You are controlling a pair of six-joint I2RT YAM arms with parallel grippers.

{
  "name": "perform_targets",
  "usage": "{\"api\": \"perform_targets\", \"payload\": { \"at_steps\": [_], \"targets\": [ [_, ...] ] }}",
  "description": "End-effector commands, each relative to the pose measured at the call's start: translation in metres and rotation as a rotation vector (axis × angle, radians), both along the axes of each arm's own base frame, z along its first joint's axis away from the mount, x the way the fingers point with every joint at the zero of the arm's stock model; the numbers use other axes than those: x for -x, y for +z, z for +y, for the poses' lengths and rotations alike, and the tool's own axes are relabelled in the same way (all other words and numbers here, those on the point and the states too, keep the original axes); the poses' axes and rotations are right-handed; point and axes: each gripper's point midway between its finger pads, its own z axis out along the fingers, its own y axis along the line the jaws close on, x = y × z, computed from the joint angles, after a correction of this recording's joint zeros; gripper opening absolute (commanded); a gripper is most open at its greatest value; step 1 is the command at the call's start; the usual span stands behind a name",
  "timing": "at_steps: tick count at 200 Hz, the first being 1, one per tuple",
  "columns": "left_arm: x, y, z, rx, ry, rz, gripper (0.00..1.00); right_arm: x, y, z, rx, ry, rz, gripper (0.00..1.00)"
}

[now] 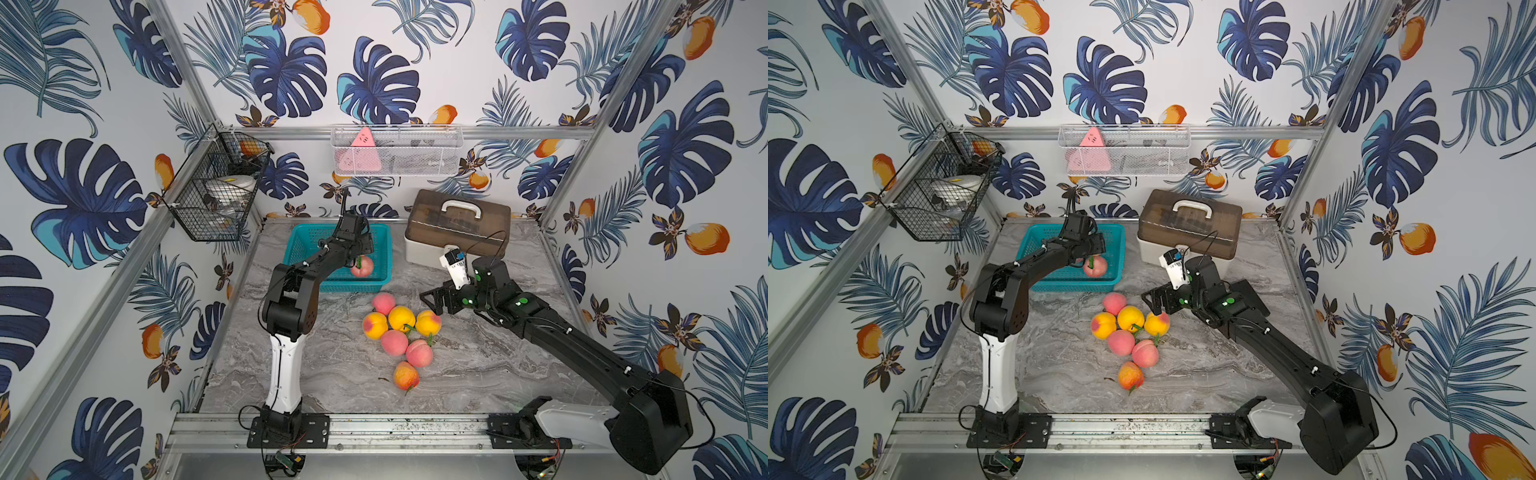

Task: Put the peaches into the basket
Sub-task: Place the peach in the basket.

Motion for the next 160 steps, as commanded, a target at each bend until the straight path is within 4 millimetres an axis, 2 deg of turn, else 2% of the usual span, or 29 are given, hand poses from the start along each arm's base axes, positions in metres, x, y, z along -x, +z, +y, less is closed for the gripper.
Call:
{"api": "perform_targets", "payload": {
  "at_steps": [1, 57, 102, 160],
  "targets": [
    [-0.005, 0.002, 0.006, -0.037, 0.009, -0.029, 0.59, 0.002, -0.003, 0.000, -0.006, -0.001, 0.018, 1.00],
    [-0.004, -0.007, 0.007, -0.056, 0.002, -0.016, 0.59, 0.003, -0.005, -0.002, -0.005, -0.009, 0.020, 1.00],
    [-0.005, -0.006, 0.006, -0.054, -0.003, -0.016, 0.61, 0.005, -0.006, -0.004, -0.003, -0.010, 0.021, 1.00],
    [-0.006, 0.003, 0.003, -0.048, -0.016, -0.029, 0.70, 0.006, -0.005, -0.008, -0.001, -0.018, 0.018, 1.00]
  ]
}}
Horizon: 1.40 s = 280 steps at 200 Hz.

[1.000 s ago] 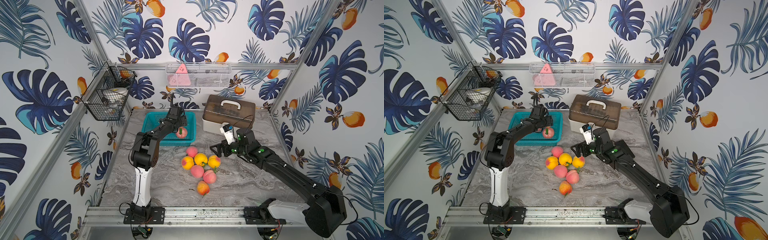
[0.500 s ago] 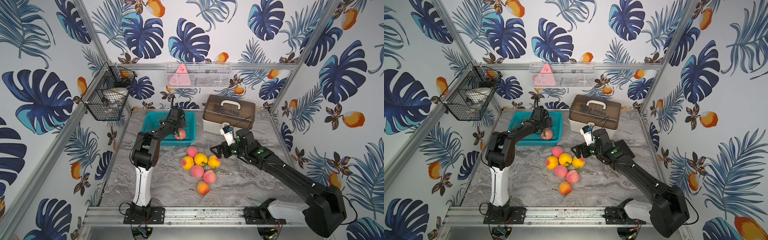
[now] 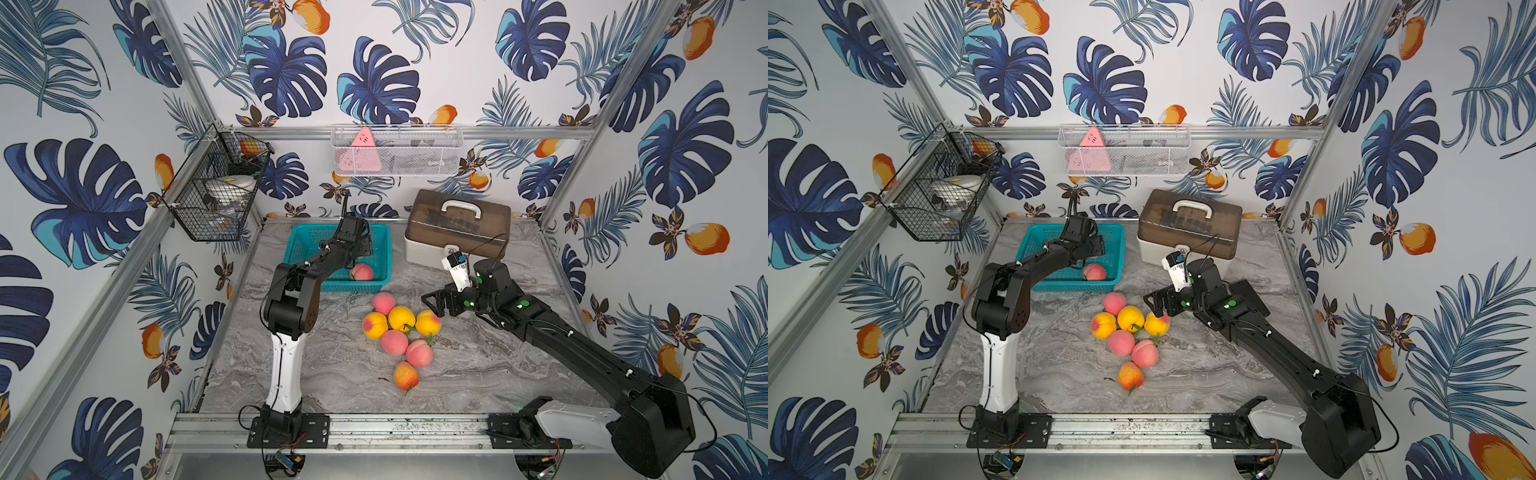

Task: Put the peaches into the basket
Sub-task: Place the peach in the basket, then pick up the peach from the center of the board.

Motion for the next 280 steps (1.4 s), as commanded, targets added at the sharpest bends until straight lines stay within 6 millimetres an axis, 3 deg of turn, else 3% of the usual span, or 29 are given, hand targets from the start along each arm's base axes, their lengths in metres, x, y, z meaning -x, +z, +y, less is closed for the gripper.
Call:
{"api": "perform_targets", "payload": {
  "at_steps": [1, 60, 100, 129, 191, 280],
  "targets": [
    [-0.005, 0.012, -0.001, -0.006, -0.013, -0.035, 0.71, 0.002, 0.000, -0.002, 0.000, -0.004, 0.008, 1.00],
    [0.002, 0.030, -0.005, -0.003, -0.038, -0.057, 0.75, 0.004, 0.002, -0.006, -0.002, -0.016, 0.013, 1.00],
    [0.017, 0.055, -0.003, -0.022, -0.052, -0.082, 0.93, 0.000, -0.015, -0.025, 0.091, -0.106, 0.095, 1.00],
    [0.031, 0.078, -0.002, -0.029, -0.070, -0.098, 0.99, 0.005, -0.020, -0.037, 0.095, -0.146, 0.116, 1.00],
    [0.083, 0.104, -0.031, -0.040, -0.144, -0.087, 0.99, 0.028, -0.044, -0.045, 0.097, -0.154, 0.196, 1.00],
    [0.169, 0.113, -0.091, 0.017, -0.313, -0.034, 0.99, 0.049, -0.041, -0.045, 0.045, -0.191, 0.205, 0.98]
  ]
}}
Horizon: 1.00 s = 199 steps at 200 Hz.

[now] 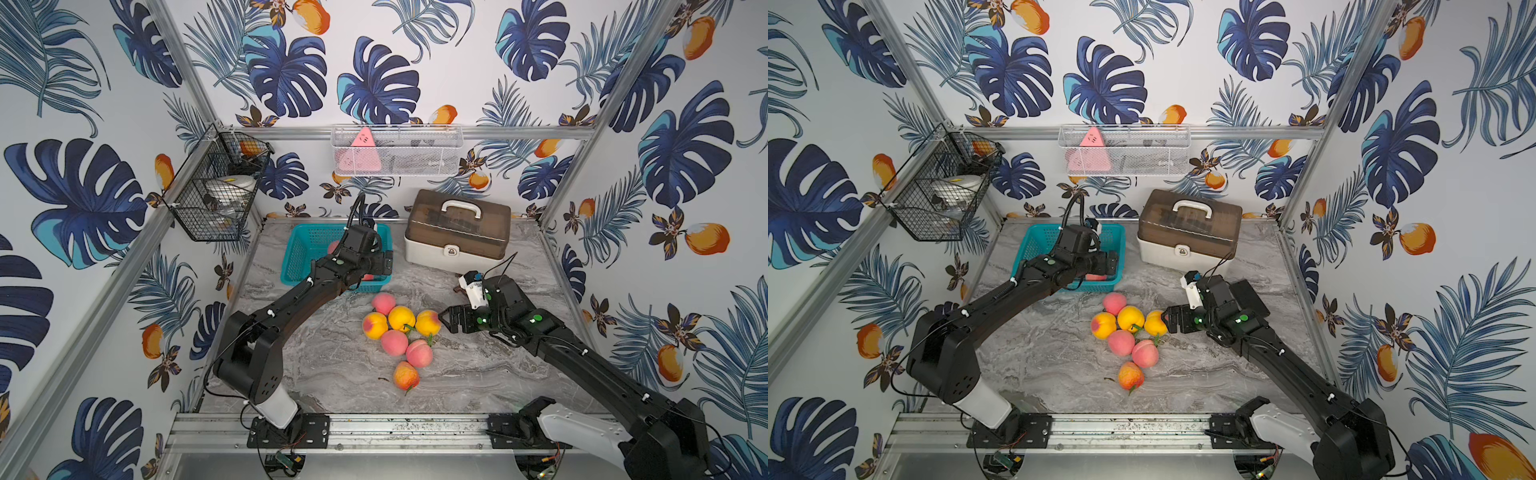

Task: Put the peaches into the basket
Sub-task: Pick up the peach from the center of the board.

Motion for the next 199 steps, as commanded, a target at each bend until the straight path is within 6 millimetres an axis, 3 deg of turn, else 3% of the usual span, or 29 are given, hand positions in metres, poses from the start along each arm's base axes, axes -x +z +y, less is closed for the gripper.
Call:
{"api": "perform_targets", "payload": {
  "at_steps": [1, 67, 109, 151, 199],
  "targets": [
    [0.020, 0.001, -0.011, 0.010, -0.037, 0.030, 0.99, 0.006, 0.004, 0.002, -0.020, -0.027, -0.009, 0.98],
    [0.097, 0.000, -0.037, -0.002, -0.180, 0.086, 0.99, 0.024, 0.002, 0.011, 0.007, 0.006, -0.039, 1.00],
    [0.137, -0.017, -0.058, -0.004, -0.252, 0.141, 0.99, 0.023, -0.007, 0.024, -0.001, 0.037, -0.041, 1.00],
    [0.160, -0.026, -0.063, 0.013, -0.269, 0.172, 0.99, 0.016, -0.014, 0.034, 0.007, 0.071, -0.033, 1.00],
    [0.174, -0.036, -0.065, 0.001, -0.272, 0.196, 0.99, 0.009, -0.026, 0.043, -0.002, 0.081, -0.028, 1.00]
  ]
}}
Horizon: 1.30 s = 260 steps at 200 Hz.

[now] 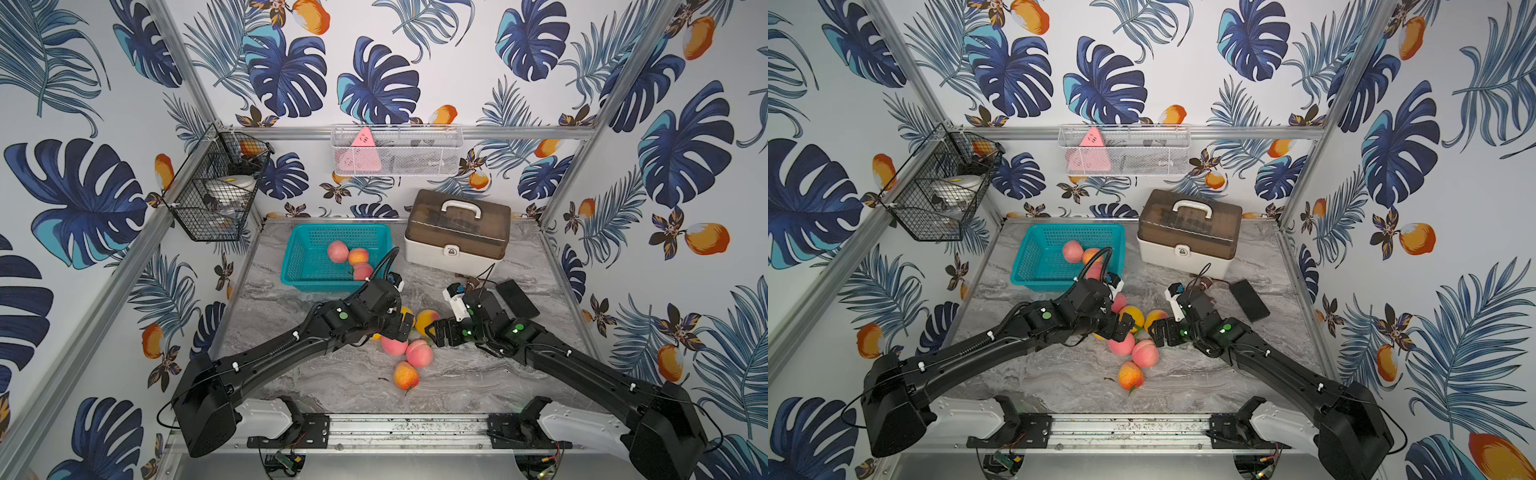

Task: Put the peaches into the basket
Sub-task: Pick up the peach from the center of the board.

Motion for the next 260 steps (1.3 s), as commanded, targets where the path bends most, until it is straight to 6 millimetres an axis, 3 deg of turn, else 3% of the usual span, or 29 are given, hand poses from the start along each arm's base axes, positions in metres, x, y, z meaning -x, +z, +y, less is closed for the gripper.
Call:
{"api": "perform_targets", "payload": {
  "at_steps": [1, 143, 260],
  "targets": [
    [0.004, -0.004, 0.002, 0.004, 0.030, 0.016, 0.99, -0.007, 0.003, 0.010, -0.033, 0.019, -0.037, 1.00],
    [0.042, -0.013, -0.006, 0.128, -0.048, 0.089, 0.99, -0.030, -0.025, 0.016, 0.038, -0.001, -0.038, 1.00],
    [0.051, -0.011, -0.020, 0.230, -0.105, 0.097, 0.99, -0.052, -0.046, 0.012, 0.083, -0.024, -0.022, 1.00]
  ]
}}
